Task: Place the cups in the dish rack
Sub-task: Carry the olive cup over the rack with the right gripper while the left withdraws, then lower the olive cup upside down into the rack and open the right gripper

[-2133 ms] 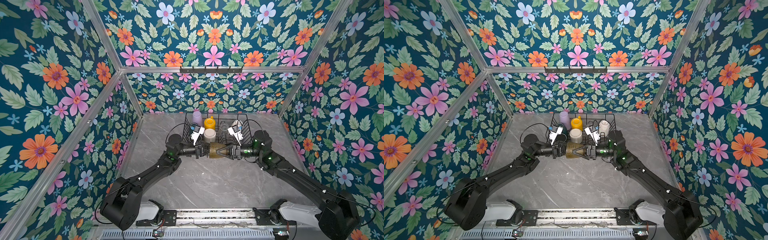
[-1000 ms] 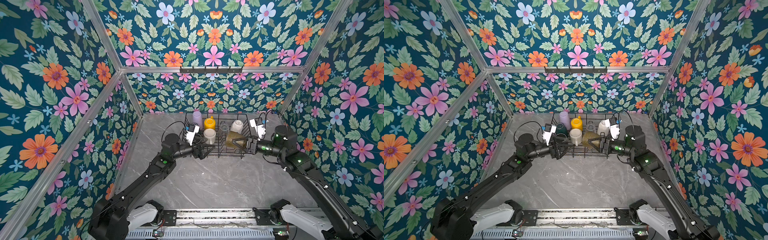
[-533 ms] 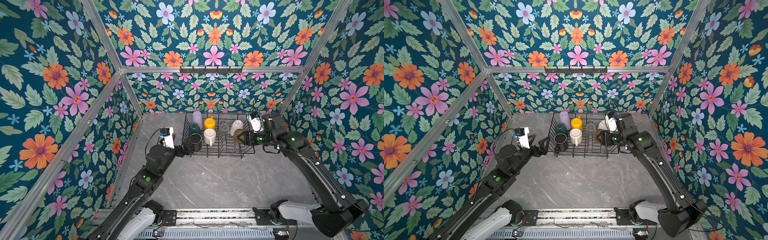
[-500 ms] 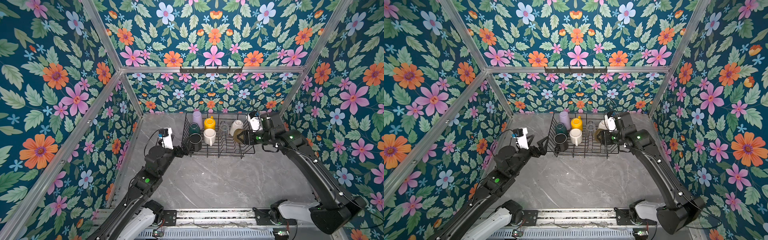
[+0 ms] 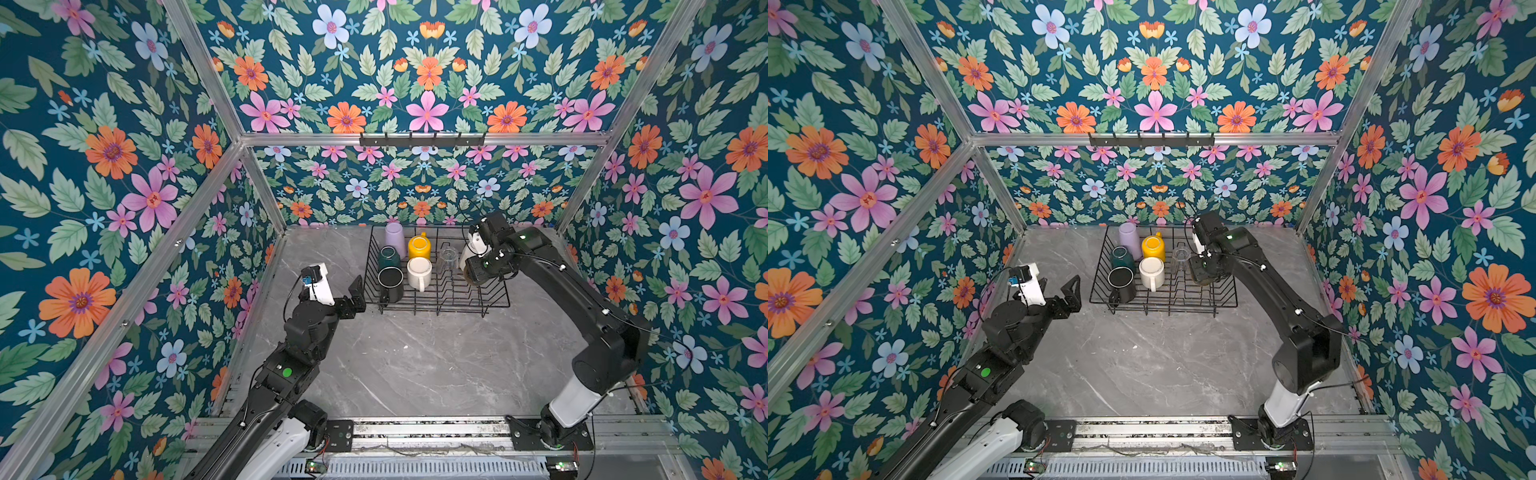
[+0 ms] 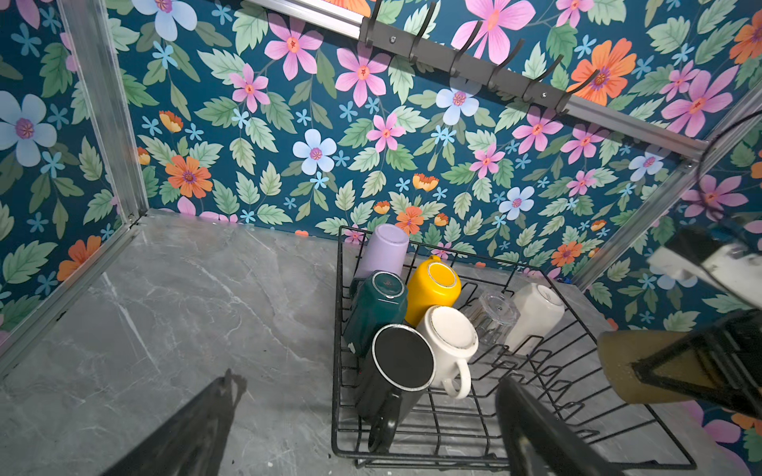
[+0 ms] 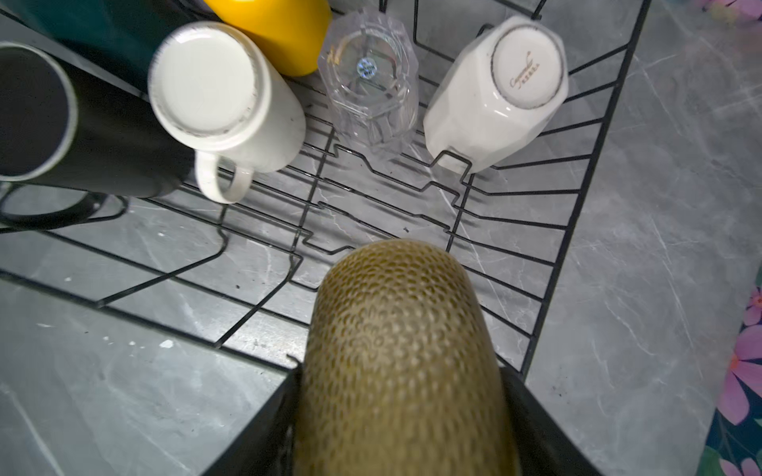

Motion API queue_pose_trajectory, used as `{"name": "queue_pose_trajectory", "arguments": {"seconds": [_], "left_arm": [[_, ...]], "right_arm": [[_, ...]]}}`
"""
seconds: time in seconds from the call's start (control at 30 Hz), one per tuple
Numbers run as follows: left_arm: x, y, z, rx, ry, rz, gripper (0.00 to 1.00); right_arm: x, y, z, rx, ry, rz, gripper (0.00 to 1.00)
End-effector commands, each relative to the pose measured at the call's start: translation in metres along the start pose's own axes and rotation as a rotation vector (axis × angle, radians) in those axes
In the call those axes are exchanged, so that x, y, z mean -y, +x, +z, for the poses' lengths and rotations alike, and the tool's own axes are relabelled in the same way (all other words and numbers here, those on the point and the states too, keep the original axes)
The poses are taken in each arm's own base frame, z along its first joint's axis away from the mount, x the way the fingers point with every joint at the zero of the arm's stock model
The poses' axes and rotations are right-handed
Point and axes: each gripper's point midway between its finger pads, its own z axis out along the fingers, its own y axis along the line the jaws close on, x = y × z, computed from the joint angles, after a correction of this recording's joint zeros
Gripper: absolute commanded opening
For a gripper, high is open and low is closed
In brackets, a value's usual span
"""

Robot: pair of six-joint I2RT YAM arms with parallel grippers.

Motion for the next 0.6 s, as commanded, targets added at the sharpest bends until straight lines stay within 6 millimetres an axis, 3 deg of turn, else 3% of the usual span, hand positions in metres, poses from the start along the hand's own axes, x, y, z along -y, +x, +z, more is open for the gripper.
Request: {"name": "queue_pose_trajectory", "arguments": {"seconds": [0.0,0.57], "left_arm": [[-0.003,-0.002,-0.001,0.009,-0.020,0.006,1.00],[-0.008,-0.003,-0.005,0.013,-0.038,0.019,1.00]], "right_arm": [[0.009,0.005,0.010,-0.046,0.061,-0.023,0.00],[0.015,0.008,0.086,-0.168,0.120,-0.035,0.00]]}}
